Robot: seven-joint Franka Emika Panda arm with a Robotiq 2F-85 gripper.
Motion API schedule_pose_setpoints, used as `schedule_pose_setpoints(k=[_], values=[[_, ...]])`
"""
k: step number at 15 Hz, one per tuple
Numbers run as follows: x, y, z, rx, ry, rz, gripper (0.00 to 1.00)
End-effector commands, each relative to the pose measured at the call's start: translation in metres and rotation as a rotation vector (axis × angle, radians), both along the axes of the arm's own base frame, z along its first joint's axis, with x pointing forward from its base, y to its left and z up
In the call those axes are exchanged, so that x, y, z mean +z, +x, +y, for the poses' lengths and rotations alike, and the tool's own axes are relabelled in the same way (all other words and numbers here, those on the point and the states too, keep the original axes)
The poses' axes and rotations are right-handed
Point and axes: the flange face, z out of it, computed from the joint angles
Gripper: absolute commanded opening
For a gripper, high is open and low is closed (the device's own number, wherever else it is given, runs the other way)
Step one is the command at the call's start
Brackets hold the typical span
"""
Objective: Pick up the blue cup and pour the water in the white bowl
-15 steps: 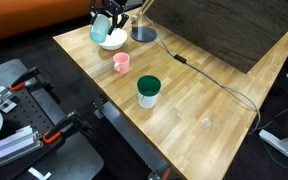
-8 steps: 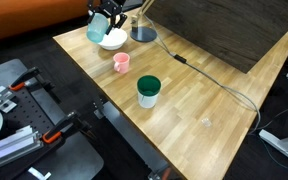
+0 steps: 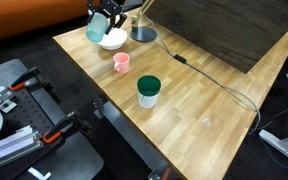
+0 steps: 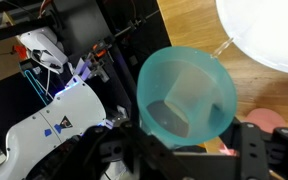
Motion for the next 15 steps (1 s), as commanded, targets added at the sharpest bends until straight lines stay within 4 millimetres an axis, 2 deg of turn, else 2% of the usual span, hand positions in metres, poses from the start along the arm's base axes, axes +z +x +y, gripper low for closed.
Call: schedule_pose_setpoints(k=[1, 9, 15], values=[[0.007, 0.003, 0.001, 0.012, -0.001, 0.016, 0.48], [0.01, 0.02, -0.001, 0.071, 0.114, -0.108, 0.48], [-0.001, 0.023, -0.026, -0.007, 0.233, -0.294, 0.48]])
